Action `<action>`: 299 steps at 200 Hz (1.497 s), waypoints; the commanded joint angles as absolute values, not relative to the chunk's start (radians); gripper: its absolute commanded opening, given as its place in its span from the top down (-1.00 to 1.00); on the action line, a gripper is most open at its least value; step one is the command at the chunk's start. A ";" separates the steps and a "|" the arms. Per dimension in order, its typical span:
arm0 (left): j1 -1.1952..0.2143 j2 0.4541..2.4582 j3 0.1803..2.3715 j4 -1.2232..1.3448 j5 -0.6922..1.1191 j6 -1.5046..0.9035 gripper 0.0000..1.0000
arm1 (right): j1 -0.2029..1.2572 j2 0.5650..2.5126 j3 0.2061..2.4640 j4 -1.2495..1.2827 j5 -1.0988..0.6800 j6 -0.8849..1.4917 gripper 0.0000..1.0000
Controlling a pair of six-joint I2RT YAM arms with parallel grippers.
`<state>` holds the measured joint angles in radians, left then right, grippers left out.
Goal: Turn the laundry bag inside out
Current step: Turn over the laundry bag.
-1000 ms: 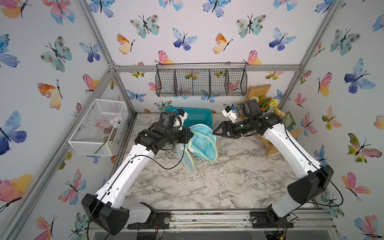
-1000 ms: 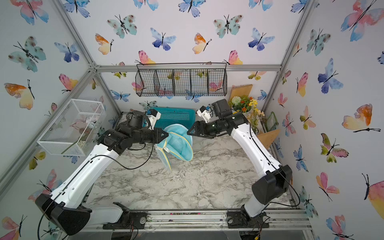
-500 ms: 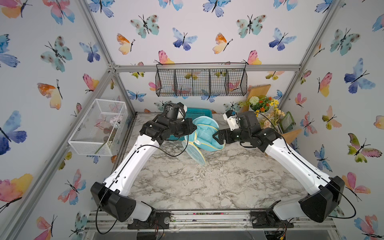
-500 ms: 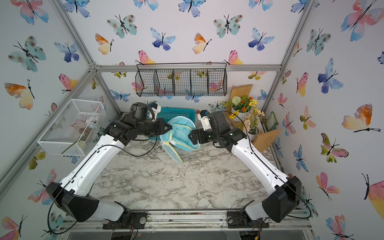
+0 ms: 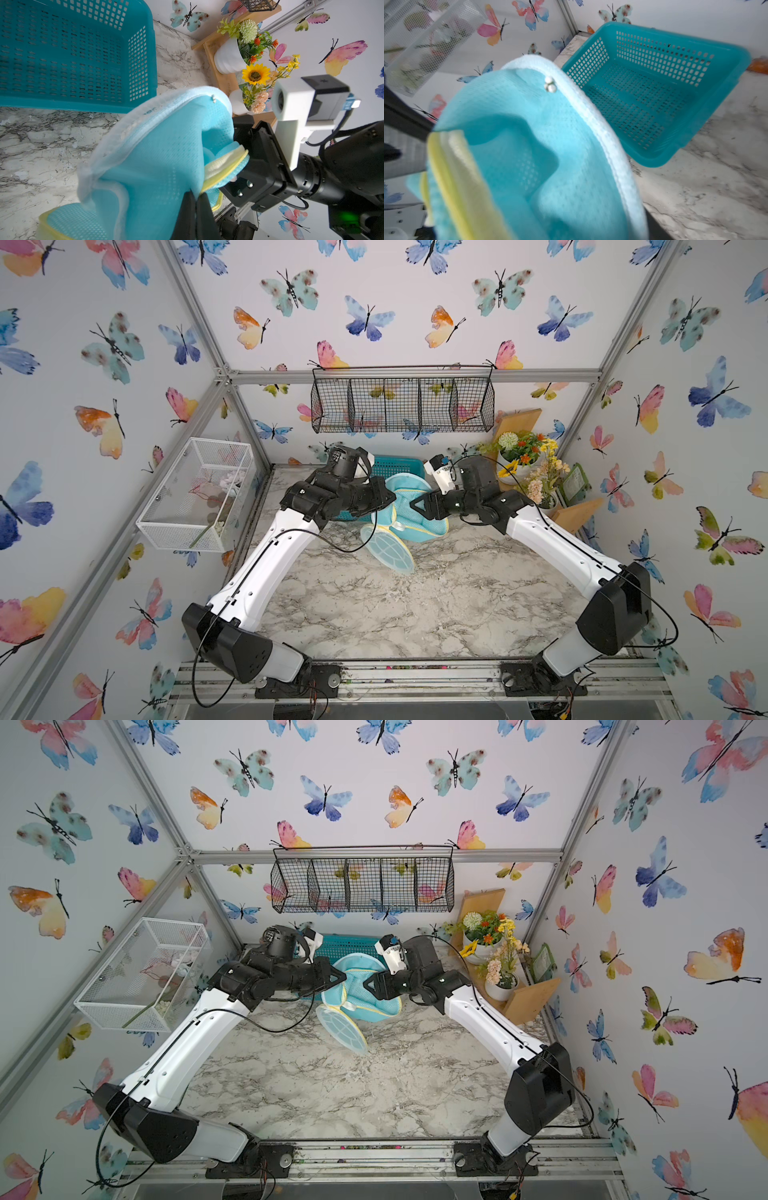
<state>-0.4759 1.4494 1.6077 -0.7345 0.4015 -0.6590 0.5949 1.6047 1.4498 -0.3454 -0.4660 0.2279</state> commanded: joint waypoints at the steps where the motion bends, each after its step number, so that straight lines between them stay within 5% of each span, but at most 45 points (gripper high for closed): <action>1: -0.449 1.453 1.607 -0.748 0.434 -0.644 1.00 | 0.584 1.591 1.487 -0.316 -0.624 0.249 0.47; 30: -0.422 1.480 1.654 -0.785 0.407 -0.588 1.00 | 0.583 1.632 1.579 -0.482 -0.736 0.244 0.94; 85: -0.422 1.555 1.850 -0.807 0.422 -0.507 0.99 | 0.586 1.721 1.647 -0.807 -0.849 0.205 0.94; 156: -0.415 1.617 1.953 -0.847 0.391 -0.408 1.00 | 0.614 1.656 1.584 -0.874 -0.967 0.126 0.94; 233: -0.393 1.706 2.081 -0.748 0.445 -0.430 1.00 | 0.773 1.668 1.590 -1.039 -0.750 0.008 0.94; 299: -0.293 1.753 1.904 -0.677 0.530 -0.407 1.00 | 0.823 1.588 1.703 -1.043 -0.542 -0.069 0.93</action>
<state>-0.3782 1.7115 1.9102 -0.9474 0.5499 -0.4210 0.7513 1.6470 1.6657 -0.8307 -0.5564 0.0055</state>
